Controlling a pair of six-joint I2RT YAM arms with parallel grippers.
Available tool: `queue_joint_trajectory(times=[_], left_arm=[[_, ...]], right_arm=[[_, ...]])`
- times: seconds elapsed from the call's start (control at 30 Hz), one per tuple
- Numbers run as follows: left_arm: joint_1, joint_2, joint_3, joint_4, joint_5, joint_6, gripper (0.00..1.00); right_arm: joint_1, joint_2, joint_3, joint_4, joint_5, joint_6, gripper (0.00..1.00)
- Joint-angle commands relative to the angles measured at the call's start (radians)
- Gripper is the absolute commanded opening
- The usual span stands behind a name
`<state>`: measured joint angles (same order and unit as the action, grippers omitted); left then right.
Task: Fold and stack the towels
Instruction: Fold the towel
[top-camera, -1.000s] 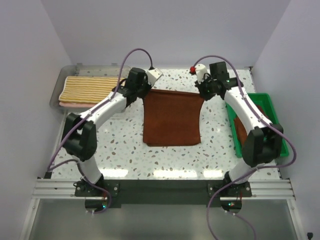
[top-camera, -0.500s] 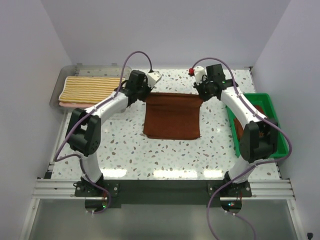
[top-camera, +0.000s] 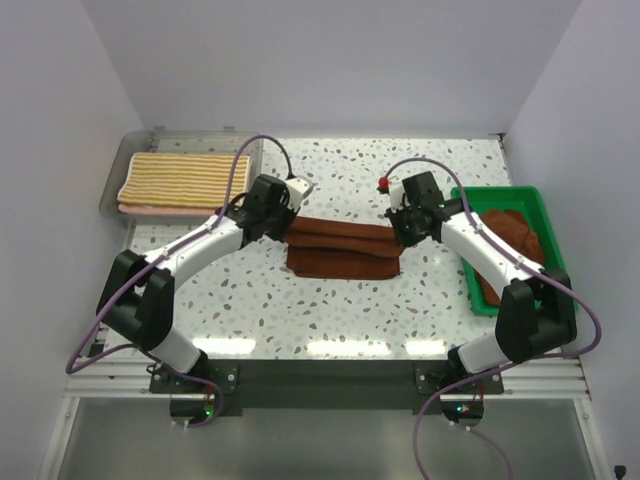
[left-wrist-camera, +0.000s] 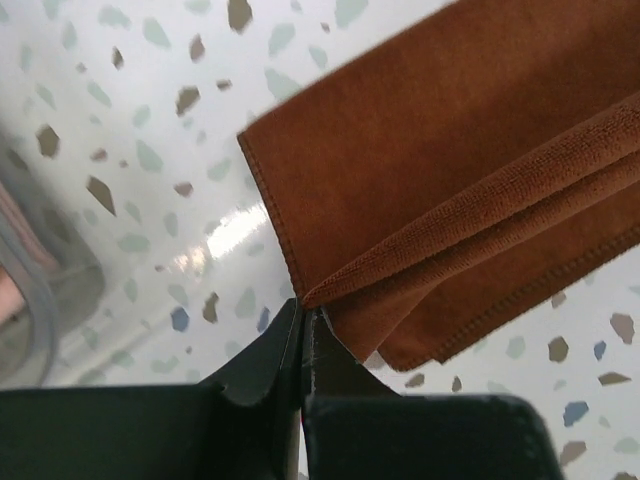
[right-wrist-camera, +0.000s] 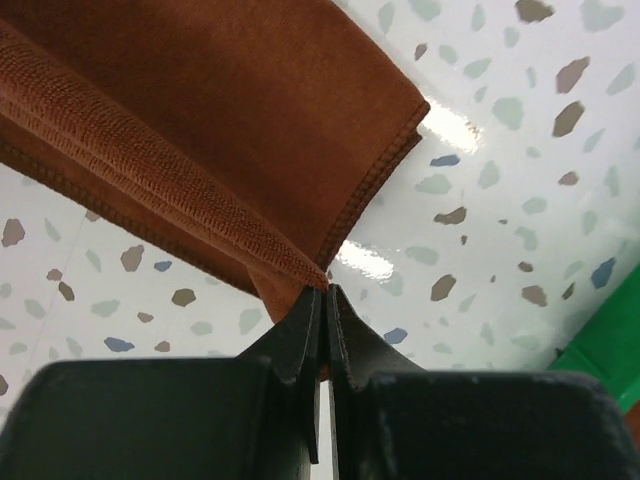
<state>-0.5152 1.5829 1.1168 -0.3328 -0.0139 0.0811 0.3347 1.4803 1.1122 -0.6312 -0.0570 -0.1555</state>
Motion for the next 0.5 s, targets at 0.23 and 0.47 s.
queue_joint_trajectory(times=[0.23,0.47], left_arm=[[-0.017,-0.075,-0.162,-0.057,-0.026,-0.132,0.0],[-0.035,-0.08,-0.176,-0.068,-0.041,-0.133,0.0]], right_arm=[[0.015,-0.051,-0.097,0.025,0.125,0.128,0.0],[0.017,-0.031,-0.068,0.024,0.129,0.139,0.0]])
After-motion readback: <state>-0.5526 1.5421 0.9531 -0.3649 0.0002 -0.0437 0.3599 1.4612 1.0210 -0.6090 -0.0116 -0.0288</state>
